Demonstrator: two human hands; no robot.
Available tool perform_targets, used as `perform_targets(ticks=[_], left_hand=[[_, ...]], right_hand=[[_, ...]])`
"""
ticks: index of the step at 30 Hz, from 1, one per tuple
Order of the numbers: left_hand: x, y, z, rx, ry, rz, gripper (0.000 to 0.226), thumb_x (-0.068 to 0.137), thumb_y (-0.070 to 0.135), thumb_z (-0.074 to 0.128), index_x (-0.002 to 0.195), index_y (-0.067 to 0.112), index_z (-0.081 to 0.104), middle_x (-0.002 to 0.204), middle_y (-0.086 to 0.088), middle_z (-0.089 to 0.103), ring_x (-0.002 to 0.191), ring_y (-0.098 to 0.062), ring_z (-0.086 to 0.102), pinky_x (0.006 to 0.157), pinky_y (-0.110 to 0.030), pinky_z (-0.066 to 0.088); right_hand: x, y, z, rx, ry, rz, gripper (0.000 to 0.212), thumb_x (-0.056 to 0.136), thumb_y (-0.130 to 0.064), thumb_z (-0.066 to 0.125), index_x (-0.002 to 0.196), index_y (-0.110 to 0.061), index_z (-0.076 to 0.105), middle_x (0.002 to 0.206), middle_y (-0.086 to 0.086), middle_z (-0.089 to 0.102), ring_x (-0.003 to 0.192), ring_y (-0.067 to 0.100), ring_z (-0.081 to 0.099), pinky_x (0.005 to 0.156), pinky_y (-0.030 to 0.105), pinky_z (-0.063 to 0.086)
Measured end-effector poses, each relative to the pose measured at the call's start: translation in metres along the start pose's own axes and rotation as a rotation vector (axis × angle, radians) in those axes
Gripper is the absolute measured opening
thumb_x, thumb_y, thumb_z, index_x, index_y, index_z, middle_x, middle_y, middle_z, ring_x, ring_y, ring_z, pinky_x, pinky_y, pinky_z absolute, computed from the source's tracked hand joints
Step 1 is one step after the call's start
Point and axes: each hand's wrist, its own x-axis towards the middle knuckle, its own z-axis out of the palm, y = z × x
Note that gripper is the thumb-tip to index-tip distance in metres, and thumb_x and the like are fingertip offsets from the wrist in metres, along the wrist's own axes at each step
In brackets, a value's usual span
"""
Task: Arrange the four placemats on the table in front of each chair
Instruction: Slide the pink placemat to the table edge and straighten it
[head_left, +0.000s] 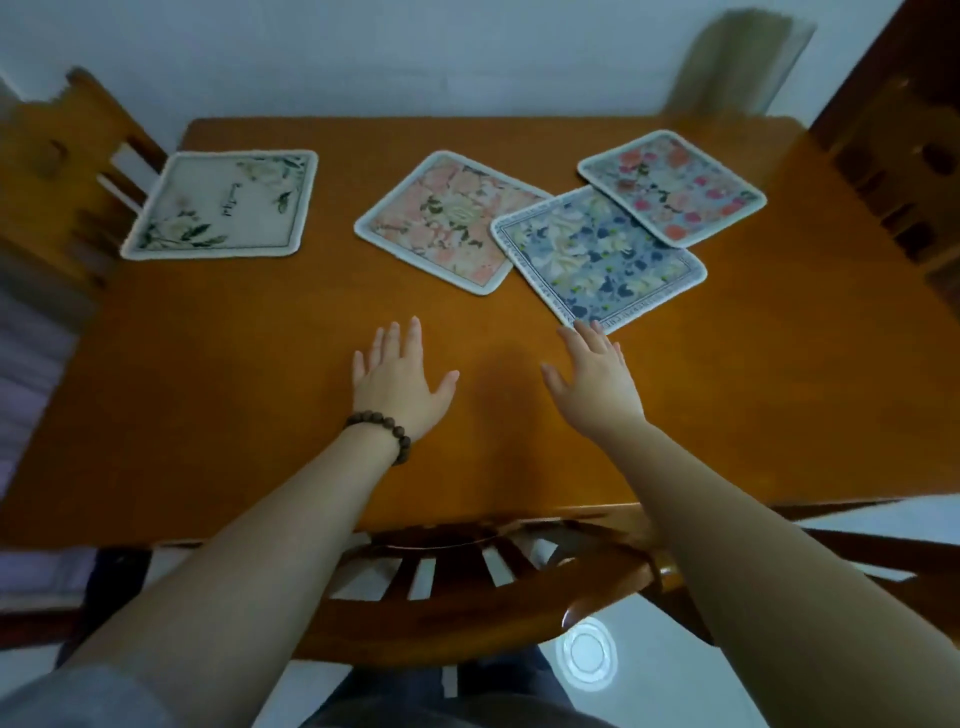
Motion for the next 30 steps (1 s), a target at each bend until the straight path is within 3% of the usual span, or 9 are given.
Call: perform_targets(ticks=[13,21,30], left_hand=[[0.033,0.000,-0.006,0.069,0.055,-0.040,0.083,0.088,0.064,0.037,0.151,0.021,0.004,0.159,-0.007,0.012,0.146,-0.023,0.005,0.116,-0.050,0.009],[0.091,-0.025,0.001,0.042,-0.034,0.076,0.083,0.090,0.061,0.039,0.152,0.020,0.003,0.160,-0.005,0.008,0.146,-0.020,0.001,0.117,-0.047,0.006],[0.207,-0.057,0.040,0.044,-0.116,0.160,0.092,0.086,0.068,0.040,0.151,0.020,-0.003,0.160,-0.005,-0.009,0.145,-0.018,-0.011,0.118,-0.043,-0.002]], right_hand=[[0.061,-0.009,0.019,0.024,-0.131,-0.156,0.057,0.098,-0.041,0.043,0.148,-0.018,0.029,0.157,0.007,0.021,0.147,0.021,0.007,0.119,0.043,0.008],[0.115,-0.032,0.053,-0.015,-0.177,-0.134,0.060,0.096,-0.043,0.044,0.149,-0.018,0.027,0.159,0.008,0.017,0.147,0.022,0.004,0.119,0.044,0.007],[0.214,-0.035,0.113,-0.109,-0.132,-0.109,0.088,0.087,-0.066,0.043,0.153,-0.020,0.008,0.160,0.006,-0.003,0.146,0.022,-0.012,0.119,0.042,-0.002]])
